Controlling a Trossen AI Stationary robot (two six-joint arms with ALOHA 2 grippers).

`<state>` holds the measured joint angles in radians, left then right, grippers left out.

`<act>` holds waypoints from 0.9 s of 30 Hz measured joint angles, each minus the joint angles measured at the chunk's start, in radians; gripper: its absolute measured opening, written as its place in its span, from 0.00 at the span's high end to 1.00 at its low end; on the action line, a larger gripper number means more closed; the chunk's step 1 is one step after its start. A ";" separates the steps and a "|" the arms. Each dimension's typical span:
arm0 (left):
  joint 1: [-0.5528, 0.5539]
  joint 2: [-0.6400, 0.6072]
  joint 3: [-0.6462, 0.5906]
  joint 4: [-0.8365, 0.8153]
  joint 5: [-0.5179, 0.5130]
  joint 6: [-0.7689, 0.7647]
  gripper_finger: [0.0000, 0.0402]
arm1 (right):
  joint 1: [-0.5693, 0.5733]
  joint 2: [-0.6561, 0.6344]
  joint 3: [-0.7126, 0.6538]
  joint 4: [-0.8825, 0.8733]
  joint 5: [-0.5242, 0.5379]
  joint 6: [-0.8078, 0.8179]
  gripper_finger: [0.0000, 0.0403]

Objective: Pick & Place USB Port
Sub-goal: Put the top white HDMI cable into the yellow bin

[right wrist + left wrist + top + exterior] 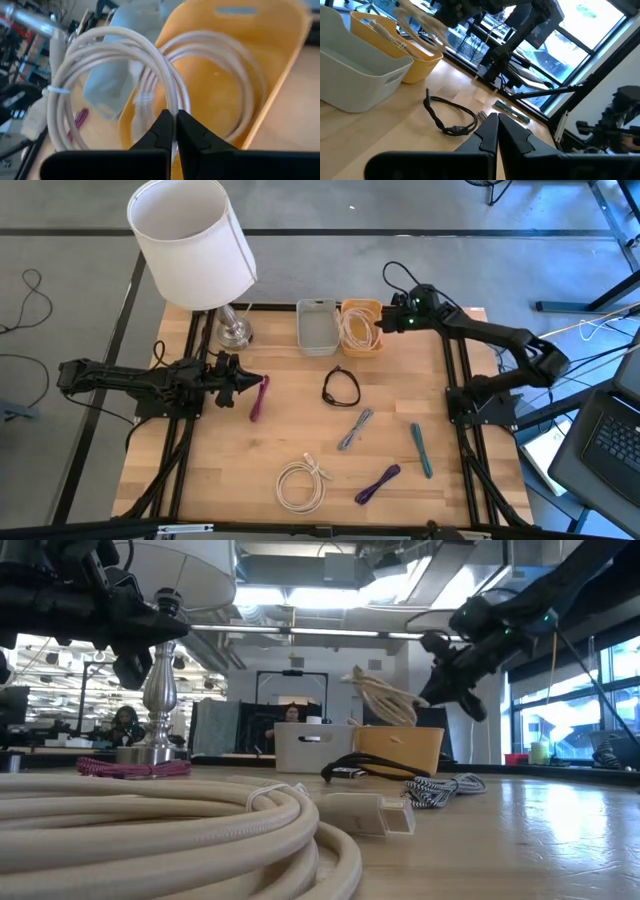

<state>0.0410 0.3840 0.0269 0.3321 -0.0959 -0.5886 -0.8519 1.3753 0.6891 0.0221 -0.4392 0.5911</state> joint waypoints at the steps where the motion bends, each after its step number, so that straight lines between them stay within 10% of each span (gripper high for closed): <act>1: 0.000 0.000 0.000 0.000 0.000 0.000 0.99 | -0.005 0.020 0.000 0.027 -0.002 0.000 0.98; 27: 0.000 0.000 0.000 0.000 -0.015 -0.001 0.99 | -0.114 0.233 0.001 0.094 -0.026 -0.076 0.98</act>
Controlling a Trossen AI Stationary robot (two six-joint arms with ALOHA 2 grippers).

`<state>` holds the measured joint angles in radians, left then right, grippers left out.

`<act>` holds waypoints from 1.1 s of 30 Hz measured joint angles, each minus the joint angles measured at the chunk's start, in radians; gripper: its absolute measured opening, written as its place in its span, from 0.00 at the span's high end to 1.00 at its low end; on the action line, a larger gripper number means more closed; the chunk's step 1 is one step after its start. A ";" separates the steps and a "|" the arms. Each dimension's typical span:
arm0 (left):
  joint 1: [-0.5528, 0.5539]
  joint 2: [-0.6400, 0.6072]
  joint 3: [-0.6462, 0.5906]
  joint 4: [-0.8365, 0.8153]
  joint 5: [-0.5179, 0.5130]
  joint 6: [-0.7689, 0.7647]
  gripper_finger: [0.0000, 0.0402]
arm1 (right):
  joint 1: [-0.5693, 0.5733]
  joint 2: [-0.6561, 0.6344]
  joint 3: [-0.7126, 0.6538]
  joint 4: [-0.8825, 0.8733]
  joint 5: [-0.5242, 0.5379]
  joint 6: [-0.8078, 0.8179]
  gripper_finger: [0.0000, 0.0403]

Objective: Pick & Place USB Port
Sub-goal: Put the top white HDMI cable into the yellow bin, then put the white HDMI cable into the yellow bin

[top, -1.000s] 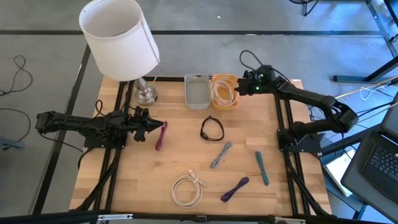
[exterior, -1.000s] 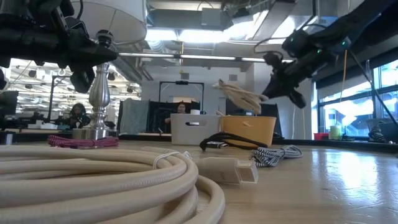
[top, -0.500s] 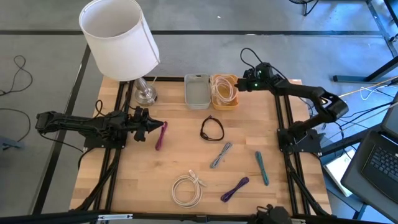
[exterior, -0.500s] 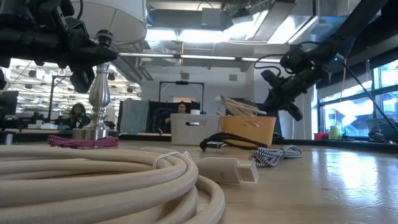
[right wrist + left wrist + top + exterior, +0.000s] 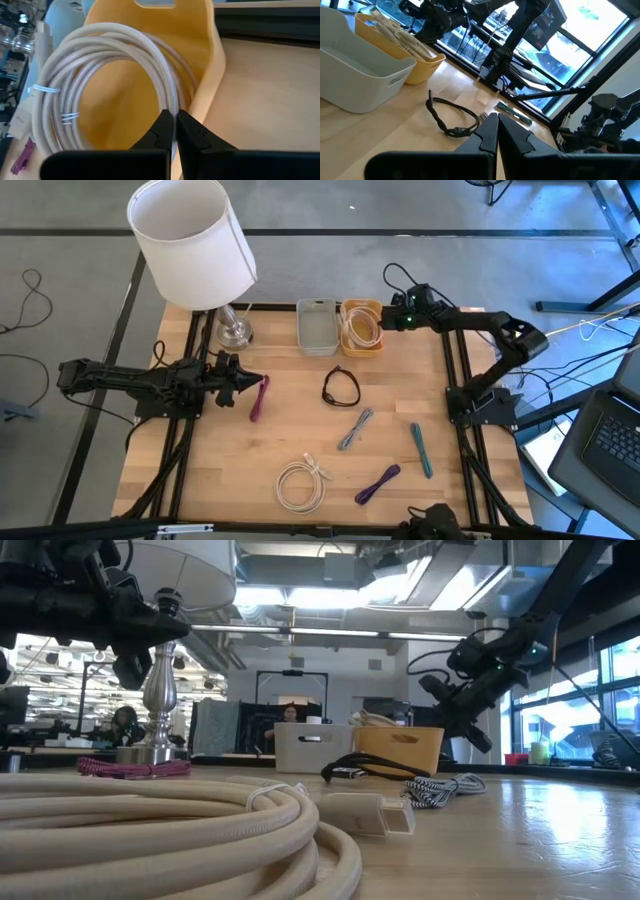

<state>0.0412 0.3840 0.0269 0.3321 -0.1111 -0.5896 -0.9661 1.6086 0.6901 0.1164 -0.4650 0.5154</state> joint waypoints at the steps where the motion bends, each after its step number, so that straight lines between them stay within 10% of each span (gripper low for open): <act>1: 0.000 0.000 0.000 0.000 0.000 0.000 0.99 | 0.000 0.008 0.001 0.006 -0.002 0.000 0.98; 13: 0.000 0.000 0.000 0.000 -0.023 0.001 0.99 | 0.013 0.032 0.001 0.049 -0.009 0.004 0.97; 25: 0.000 0.000 0.000 0.000 -0.019 -0.023 0.99 | 0.014 0.033 0.102 -0.011 0.072 -0.026 0.47; 33: 0.000 0.000 0.000 0.000 -0.008 -0.025 0.99 | 0.032 0.014 0.262 -0.395 0.153 -0.134 0.46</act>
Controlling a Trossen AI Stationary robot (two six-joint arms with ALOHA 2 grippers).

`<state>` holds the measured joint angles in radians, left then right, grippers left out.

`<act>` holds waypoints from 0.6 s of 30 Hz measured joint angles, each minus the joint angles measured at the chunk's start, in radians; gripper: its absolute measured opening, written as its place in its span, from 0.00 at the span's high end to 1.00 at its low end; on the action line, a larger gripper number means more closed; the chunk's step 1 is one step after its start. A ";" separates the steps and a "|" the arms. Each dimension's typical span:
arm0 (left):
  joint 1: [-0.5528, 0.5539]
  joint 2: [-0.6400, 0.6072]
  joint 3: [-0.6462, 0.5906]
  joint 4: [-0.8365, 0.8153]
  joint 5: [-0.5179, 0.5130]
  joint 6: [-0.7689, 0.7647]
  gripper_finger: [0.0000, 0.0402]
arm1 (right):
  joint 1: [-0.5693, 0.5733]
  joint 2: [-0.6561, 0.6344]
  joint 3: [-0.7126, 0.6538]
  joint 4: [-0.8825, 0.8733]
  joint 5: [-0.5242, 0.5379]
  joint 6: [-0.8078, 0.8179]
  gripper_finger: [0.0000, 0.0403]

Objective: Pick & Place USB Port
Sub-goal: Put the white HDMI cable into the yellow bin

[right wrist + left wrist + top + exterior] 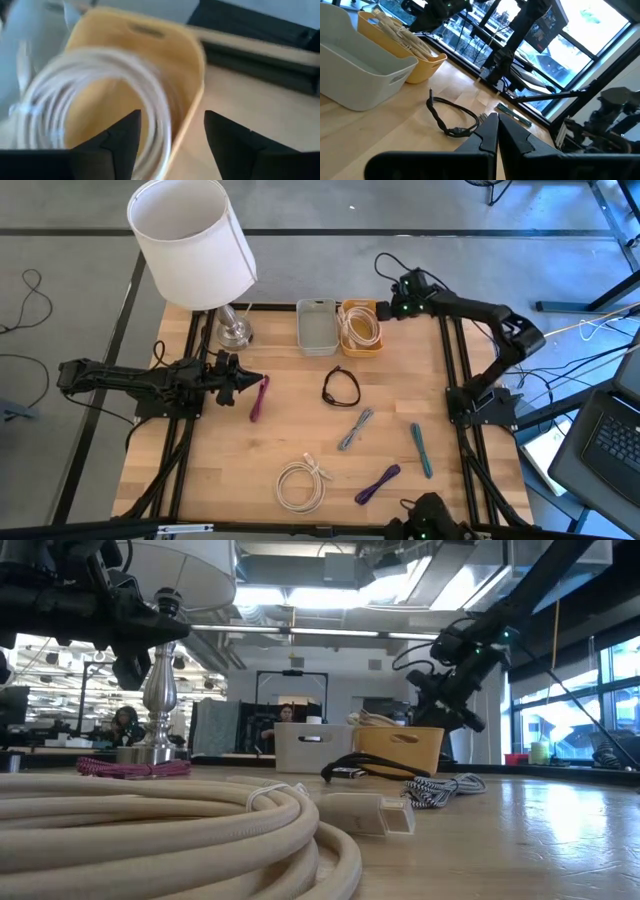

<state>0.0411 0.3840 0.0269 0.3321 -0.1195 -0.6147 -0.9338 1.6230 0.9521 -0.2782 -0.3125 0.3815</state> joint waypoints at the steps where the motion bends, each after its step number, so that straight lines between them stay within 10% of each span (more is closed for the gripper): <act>1: 0.000 0.000 0.000 0.000 0.001 0.000 0.99 | 0.011 -0.015 0.014 -0.048 0.002 -0.019 0.48; 9: 0.000 0.000 0.000 0.000 0.016 0.011 0.99 | 0.201 -0.253 0.062 -0.320 -0.081 -0.061 0.57; 18: 0.000 0.000 0.000 0.000 0.014 0.060 0.99 | 0.664 -0.455 0.062 -0.368 -0.174 0.312 0.58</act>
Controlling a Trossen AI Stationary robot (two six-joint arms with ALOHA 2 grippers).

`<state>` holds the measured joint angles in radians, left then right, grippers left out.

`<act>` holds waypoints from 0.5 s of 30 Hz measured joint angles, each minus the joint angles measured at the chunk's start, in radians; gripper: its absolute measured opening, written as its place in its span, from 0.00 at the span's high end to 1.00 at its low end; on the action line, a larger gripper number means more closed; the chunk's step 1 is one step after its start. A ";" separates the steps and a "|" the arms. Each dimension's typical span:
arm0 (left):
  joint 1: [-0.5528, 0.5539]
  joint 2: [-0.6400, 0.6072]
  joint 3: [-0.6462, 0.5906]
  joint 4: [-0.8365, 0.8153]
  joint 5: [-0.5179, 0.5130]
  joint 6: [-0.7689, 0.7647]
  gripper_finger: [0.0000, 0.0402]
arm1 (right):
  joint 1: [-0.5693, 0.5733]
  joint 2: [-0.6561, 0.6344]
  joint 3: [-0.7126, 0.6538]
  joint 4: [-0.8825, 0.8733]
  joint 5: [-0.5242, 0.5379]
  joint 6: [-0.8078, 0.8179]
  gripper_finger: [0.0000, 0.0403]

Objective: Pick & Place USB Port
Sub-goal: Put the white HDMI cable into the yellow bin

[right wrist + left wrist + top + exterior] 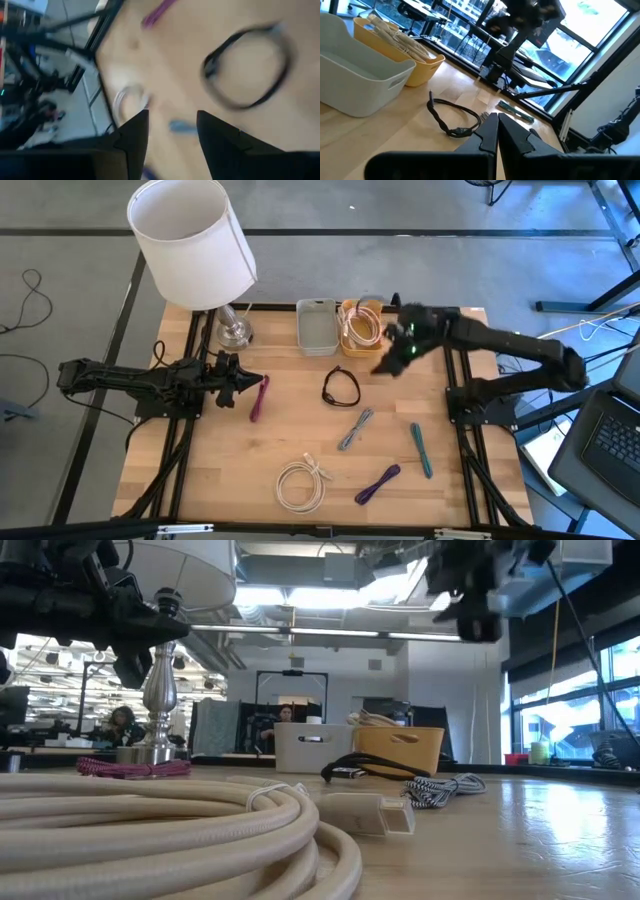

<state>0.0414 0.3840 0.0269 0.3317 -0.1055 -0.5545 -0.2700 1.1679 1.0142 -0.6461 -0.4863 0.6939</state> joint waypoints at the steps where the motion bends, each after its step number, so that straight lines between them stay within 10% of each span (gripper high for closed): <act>1: 0.000 0.000 0.000 0.000 0.000 0.000 0.99 | 0.056 -0.001 0.000 0.011 0.025 0.040 0.58; 15: 0.000 0.000 0.000 0.000 0.192 -0.078 0.99 | 0.506 0.289 0.003 0.541 0.225 0.269 0.58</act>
<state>0.0414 0.3840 0.0265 0.3317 0.0860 -0.6321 0.2364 1.4569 1.0175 -0.1052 -0.2615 0.9631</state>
